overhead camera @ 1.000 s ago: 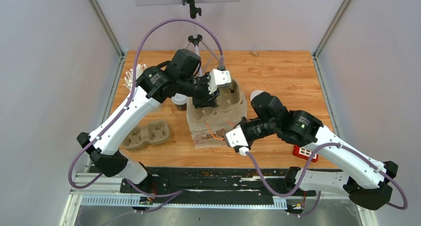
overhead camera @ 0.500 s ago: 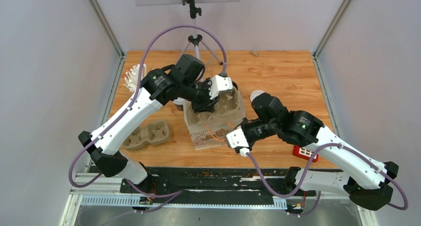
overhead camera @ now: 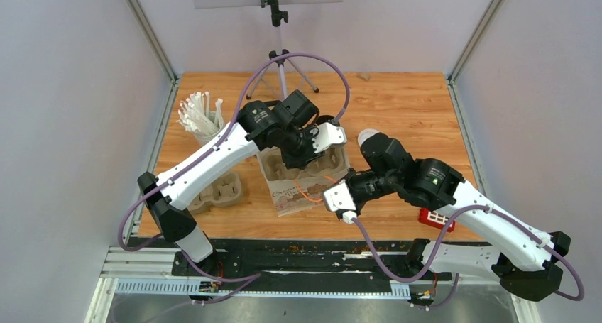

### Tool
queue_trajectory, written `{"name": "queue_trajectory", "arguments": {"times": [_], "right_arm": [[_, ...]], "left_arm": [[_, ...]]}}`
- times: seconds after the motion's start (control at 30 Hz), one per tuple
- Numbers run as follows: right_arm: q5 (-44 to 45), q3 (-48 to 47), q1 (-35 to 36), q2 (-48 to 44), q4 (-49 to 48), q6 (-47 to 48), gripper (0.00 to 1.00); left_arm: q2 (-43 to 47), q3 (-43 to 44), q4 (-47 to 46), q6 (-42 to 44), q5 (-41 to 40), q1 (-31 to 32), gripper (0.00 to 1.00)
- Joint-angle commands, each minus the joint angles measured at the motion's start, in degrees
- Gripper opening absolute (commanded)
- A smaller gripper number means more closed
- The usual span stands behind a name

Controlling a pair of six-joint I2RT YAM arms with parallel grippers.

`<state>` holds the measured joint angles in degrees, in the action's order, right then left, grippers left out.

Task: Pack the takeout coffee

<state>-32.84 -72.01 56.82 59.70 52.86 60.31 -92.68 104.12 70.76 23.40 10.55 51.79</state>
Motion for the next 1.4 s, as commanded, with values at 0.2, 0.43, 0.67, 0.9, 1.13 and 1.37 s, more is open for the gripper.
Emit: {"name": "queue_trajectory", "arguments": {"times": [0.2, 0.43, 0.67, 0.9, 1.13, 1.37], "right_arm": [[-0.43, 1.05, -0.13, -1.44, -1.7, -0.71, 0.0], [0.31, 2.05, -0.13, -1.6, -3.32, -1.61, 0.01], [0.85, 2.39, -0.13, -1.53, -4.1, -2.03, 0.04], [0.76, 2.82, -0.13, -1.78, -5.04, -3.09, 0.04], [1.03, 3.01, -0.13, -1.97, -5.13, -3.48, 0.04], [0.6, 3.63, -0.13, -2.43, -6.02, -5.2, 0.05]], "left_arm": [[-2.05, 2.73, 2.12, -3.85, -3.25, 1.7, 0.23], [-3.12, 3.3, 2.43, -5.05, -2.79, 2.86, 0.29], [-2.17, 4.49, 2.4, -5.34, -2.48, 3.13, 0.47], [-0.09, 4.96, 0.39, -5.57, -0.2, 3.14, 0.63], [0.49, 6.78, 0.38, -5.74, -0.44, 3.27, 0.65], [6.06, 5.58, -8.94, -8.72, -5.61, 3.19, 0.96]]}}
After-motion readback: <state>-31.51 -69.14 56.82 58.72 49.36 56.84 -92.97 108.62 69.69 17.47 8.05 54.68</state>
